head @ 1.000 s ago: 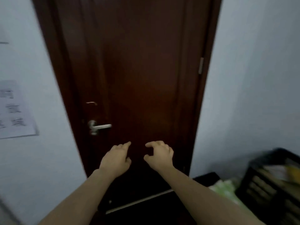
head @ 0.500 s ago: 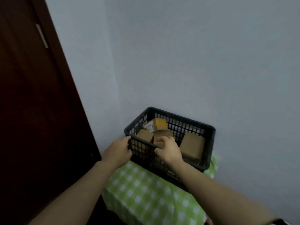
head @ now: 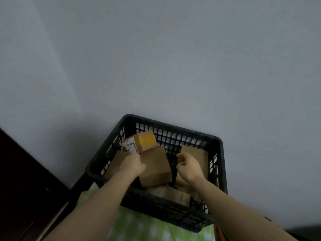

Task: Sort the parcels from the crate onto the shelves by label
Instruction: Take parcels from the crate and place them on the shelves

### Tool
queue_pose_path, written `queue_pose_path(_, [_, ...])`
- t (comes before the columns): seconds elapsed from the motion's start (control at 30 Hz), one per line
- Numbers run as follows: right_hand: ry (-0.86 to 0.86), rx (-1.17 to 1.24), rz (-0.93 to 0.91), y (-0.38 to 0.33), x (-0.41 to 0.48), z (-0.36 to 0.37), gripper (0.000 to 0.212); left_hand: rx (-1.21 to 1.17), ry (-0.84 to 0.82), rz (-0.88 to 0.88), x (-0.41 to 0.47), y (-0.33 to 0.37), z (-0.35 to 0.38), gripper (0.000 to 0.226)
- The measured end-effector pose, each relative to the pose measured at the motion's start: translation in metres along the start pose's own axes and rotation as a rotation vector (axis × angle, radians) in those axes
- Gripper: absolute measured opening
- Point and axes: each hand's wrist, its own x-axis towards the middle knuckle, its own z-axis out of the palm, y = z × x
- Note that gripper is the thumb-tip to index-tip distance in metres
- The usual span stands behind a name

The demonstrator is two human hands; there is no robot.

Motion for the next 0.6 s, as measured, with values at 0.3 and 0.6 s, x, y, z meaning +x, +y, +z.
queue_pose_path(0.3, [-0.262,-0.083,0.376,0.009,0.091,0.063,0.026,0.012,-0.403,-0.136,0.092,-0.004,0.041,0.017])
queue_pose_path(0.6, [-0.057,0.348,0.487,0.02,0.075,0.051,0.032,-0.369,-0.477,-0.27,0.059,0.02,0.03,0.052])
